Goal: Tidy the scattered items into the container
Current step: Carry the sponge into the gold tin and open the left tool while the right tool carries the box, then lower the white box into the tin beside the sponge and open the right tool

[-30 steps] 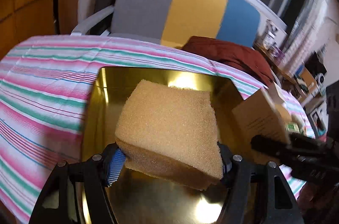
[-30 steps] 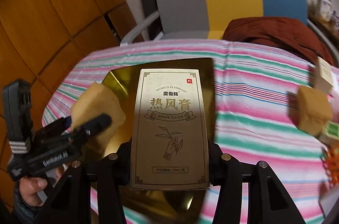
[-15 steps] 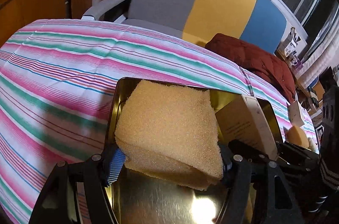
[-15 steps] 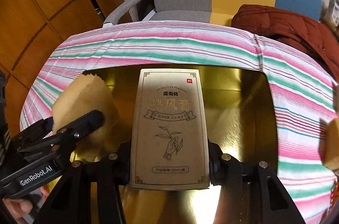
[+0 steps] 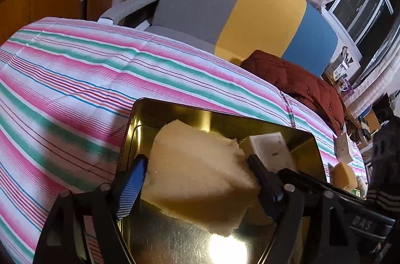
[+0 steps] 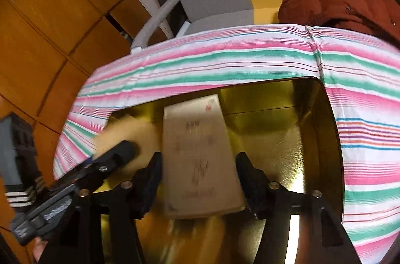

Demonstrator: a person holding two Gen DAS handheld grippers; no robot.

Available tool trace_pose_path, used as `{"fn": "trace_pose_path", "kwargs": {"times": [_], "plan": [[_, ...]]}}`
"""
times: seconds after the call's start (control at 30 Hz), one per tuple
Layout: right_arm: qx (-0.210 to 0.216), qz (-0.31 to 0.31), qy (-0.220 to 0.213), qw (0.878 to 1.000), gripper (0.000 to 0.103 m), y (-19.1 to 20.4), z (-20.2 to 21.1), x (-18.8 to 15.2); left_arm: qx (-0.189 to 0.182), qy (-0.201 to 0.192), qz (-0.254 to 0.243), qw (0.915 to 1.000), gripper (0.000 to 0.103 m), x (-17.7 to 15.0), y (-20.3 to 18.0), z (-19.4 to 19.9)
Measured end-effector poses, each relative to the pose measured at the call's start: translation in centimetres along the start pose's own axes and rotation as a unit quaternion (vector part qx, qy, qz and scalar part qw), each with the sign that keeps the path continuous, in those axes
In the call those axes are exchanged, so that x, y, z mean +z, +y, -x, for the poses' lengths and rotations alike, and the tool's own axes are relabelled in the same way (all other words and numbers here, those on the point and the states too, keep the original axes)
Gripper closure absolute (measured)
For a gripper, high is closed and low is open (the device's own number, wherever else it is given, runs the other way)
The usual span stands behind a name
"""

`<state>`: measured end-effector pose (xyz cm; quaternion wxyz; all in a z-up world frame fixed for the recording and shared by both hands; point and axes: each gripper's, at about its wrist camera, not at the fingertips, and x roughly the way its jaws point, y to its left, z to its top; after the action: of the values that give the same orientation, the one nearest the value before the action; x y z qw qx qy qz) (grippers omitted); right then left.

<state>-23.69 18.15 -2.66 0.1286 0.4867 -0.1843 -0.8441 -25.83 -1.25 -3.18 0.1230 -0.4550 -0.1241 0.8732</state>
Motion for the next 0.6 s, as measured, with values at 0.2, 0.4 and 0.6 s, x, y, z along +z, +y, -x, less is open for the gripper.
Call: {"fn": "trace_pose_path", "kwargs": {"times": [0.2, 0.4, 0.6], "plan": [[0.005, 0.006, -0.015, 1.000, 0.041, 0.3, 2.0, -1.3, 0.021, -0.042, -0.027, 0.9985, 0.021, -1.4, -1.0, 2.2], [-0.001, 0.045, -0.017, 0.999, 0.047, 0.4, 3.8, -4.1, 0.006, -0.077, -0.007, 0.9970, 0.026, -2.8, -0.6, 5.3], [-0.029, 0.081, 0.007, 0.996, 0.066, 1.3, 1.8, -5.0, -0.023, -0.061, -0.004, 0.9979, 0.026, -5.8, -0.8, 6.8]]}}
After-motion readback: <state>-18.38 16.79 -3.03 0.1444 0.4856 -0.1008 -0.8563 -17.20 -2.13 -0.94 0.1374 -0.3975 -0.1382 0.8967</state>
